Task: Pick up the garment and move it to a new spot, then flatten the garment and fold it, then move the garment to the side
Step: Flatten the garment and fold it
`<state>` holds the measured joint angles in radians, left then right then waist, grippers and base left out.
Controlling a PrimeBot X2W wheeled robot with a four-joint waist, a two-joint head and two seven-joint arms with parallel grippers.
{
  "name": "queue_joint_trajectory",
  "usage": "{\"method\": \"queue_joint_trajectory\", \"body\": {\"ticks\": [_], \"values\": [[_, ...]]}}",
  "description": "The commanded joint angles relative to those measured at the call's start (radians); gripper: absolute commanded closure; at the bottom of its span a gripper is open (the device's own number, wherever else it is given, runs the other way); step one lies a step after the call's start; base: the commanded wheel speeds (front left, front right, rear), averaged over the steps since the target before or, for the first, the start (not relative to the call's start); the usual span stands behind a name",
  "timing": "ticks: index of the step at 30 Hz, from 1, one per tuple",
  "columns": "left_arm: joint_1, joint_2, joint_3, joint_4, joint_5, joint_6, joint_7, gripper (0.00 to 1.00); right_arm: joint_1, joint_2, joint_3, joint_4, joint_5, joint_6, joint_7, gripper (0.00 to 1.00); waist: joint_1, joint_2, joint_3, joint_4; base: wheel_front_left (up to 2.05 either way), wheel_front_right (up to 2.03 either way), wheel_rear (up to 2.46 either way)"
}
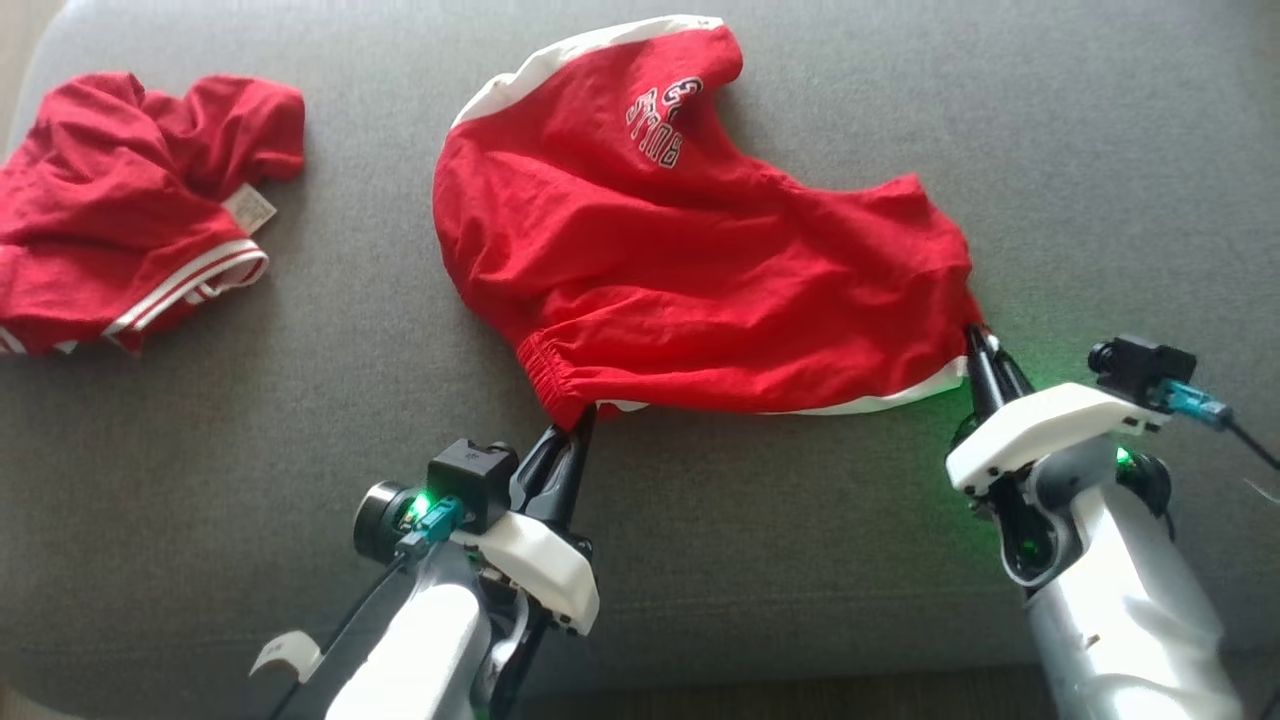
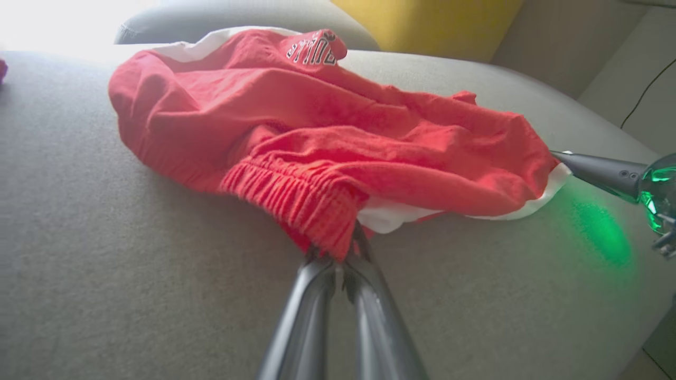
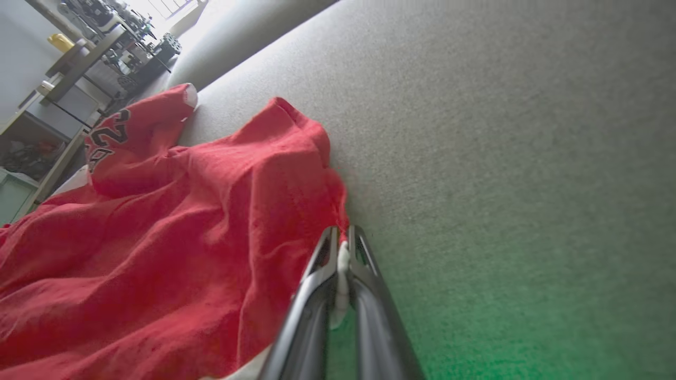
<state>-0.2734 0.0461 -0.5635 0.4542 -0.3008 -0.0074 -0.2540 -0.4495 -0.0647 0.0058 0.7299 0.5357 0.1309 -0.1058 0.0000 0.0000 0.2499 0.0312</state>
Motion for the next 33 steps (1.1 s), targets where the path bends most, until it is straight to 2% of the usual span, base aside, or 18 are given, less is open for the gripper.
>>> {"method": "queue_joint_trajectory", "body": {"ticks": [1,10,15,19,25,33], "values": [[-0.016,0.005,0.040,-0.035,0.005,0.006,-0.008,1.00,0.012,0.014,0.029,-0.039,-0.008,0.000,-0.006,1.00,0.0000,0.0000,-0.013,-0.008,0.00,0.00,0.00],[-0.014,0.053,0.099,-0.100,-0.019,-0.001,-0.003,1.00,0.000,0.014,0.045,-0.234,-0.085,0.000,0.016,1.00,0.0000,0.0000,-0.113,-0.043,0.00,0.00,0.00],[-0.039,0.117,0.131,-0.177,-0.043,-0.019,0.059,1.00,-0.024,0.014,0.024,-0.340,-0.118,0.000,0.058,1.00,0.0000,0.0000,-0.169,-0.054,0.00,0.00,0.00],[-0.065,0.162,0.165,-0.245,-0.075,-0.030,0.124,1.00,-0.049,0.014,0.010,-0.391,-0.086,0.000,0.096,1.00,0.0000,0.0000,-0.202,-0.062,0.00,0.00,0.00],[-0.104,0.189,0.214,-0.316,-0.141,-0.035,0.204,1.00,-0.098,0.014,0.005,-0.398,-0.076,0.000,0.133,1.00,0.0000,0.0000,-0.238,-0.071,0.00,0.00,0.00],[-0.107,0.159,0.312,-0.305,-0.235,0.029,0.204,1.00,-0.165,0.014,-0.041,-0.292,-0.123,0.000,0.117,1.00,0.0000,0.0000,-0.261,-0.065,0.00,0.00,0.00]]}}
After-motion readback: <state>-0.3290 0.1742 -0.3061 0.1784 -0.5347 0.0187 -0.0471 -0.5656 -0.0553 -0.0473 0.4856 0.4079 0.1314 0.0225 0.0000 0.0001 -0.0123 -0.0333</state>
